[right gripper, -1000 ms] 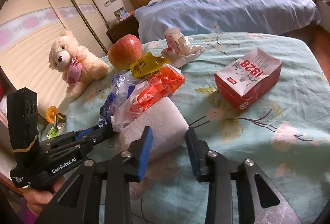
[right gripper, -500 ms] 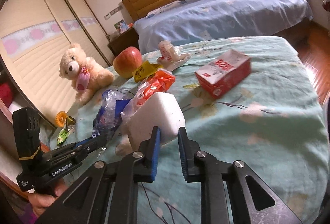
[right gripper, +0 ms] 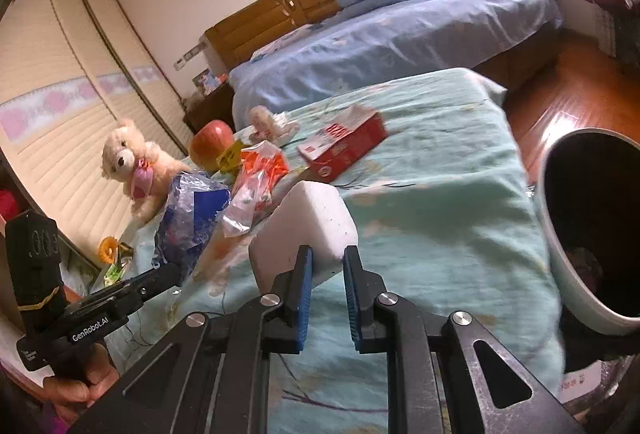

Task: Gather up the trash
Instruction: 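Carry the foam block and blue bag over the trash bin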

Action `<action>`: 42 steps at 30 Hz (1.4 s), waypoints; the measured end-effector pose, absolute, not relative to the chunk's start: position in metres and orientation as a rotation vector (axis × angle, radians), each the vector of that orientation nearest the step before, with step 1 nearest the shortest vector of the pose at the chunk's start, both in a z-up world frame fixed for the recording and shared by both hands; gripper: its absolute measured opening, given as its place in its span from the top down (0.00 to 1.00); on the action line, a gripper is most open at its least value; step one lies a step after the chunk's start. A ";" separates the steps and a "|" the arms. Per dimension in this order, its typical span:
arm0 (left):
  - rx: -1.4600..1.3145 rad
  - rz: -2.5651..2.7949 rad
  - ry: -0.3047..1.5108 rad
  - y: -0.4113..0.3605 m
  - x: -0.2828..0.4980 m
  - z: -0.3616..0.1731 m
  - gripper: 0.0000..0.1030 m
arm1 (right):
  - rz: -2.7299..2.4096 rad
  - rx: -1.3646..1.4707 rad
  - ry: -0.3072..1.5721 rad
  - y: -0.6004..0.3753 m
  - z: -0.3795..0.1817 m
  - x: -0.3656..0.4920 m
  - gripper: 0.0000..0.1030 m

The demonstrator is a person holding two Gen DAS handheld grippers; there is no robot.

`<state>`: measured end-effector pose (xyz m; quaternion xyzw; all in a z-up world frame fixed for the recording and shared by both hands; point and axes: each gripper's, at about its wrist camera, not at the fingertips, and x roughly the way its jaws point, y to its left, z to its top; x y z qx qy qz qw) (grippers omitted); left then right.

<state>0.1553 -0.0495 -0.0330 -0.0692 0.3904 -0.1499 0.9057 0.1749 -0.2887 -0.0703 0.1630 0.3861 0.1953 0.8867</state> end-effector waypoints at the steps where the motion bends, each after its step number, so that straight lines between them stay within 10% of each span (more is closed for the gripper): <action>1: -0.134 -0.323 0.807 -0.056 0.155 -0.033 0.85 | 0.397 0.346 0.796 -0.294 -0.070 0.173 0.85; 42: 0.047 -0.560 0.849 -0.241 0.203 -0.042 0.85 | 0.075 0.482 0.698 -0.457 -0.061 0.145 0.85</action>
